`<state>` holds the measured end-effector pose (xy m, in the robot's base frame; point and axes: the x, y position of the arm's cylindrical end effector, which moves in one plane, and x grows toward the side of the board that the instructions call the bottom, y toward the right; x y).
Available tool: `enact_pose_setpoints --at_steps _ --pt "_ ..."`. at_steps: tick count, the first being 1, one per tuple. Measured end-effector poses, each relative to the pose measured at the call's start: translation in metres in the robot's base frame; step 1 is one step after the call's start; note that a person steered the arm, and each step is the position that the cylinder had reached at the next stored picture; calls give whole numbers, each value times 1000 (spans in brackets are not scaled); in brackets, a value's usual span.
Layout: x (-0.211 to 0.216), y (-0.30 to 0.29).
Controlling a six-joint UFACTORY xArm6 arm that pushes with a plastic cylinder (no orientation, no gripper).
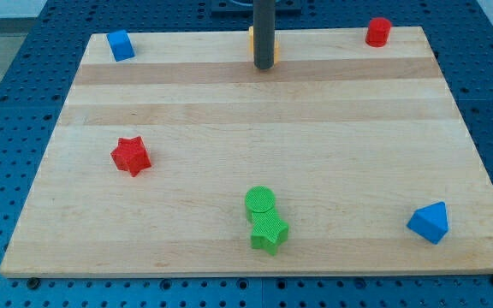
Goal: Point your arm to the right of the red star
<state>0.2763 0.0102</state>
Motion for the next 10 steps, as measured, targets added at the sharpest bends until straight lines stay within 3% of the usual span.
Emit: enact_pose_setpoints --at_steps 2,5,6,8,10 --pt "35 2" --pt "45 1" --pt "79 -3" --pt "199 -9" --pt "202 -46"
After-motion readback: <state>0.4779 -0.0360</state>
